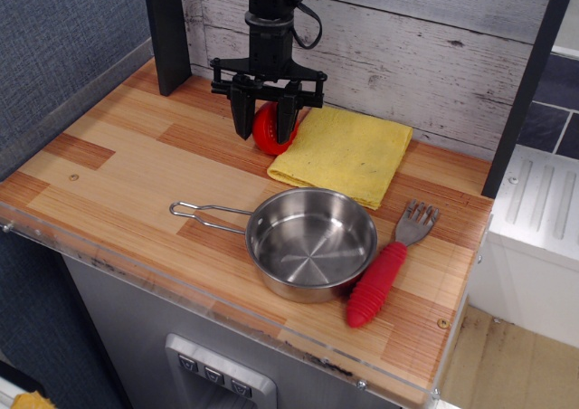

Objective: Put the red object into the pot

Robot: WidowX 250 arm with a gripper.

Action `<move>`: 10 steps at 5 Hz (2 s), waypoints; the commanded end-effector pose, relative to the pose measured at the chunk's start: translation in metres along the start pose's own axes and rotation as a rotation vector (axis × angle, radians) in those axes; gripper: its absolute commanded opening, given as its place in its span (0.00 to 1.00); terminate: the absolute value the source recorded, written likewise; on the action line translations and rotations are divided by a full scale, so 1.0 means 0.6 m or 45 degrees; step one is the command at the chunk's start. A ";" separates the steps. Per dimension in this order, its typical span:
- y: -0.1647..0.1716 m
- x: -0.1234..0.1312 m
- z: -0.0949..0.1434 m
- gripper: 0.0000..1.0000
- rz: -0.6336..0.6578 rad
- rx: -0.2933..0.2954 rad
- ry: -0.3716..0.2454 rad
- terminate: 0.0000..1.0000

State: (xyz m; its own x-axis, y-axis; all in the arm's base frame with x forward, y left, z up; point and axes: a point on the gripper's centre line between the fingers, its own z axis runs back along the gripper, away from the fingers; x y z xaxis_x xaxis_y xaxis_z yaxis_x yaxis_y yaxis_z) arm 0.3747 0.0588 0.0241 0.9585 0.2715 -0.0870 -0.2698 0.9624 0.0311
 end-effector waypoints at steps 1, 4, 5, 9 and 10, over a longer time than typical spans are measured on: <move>0.043 -0.035 0.136 0.00 0.047 -0.108 -0.205 0.00; -0.006 -0.228 0.191 0.00 -0.214 -0.082 -0.236 0.00; -0.016 -0.246 0.157 0.00 -0.261 -0.019 -0.203 0.00; -0.077 -0.241 0.078 0.00 -0.380 0.061 -0.141 0.00; -0.076 -0.240 0.059 0.00 -0.384 0.073 -0.110 0.00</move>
State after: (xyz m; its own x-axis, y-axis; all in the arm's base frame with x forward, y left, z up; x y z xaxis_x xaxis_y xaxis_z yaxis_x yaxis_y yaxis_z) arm 0.2530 -0.0295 0.0630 0.9988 -0.0232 -0.0428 0.0263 0.9969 0.0736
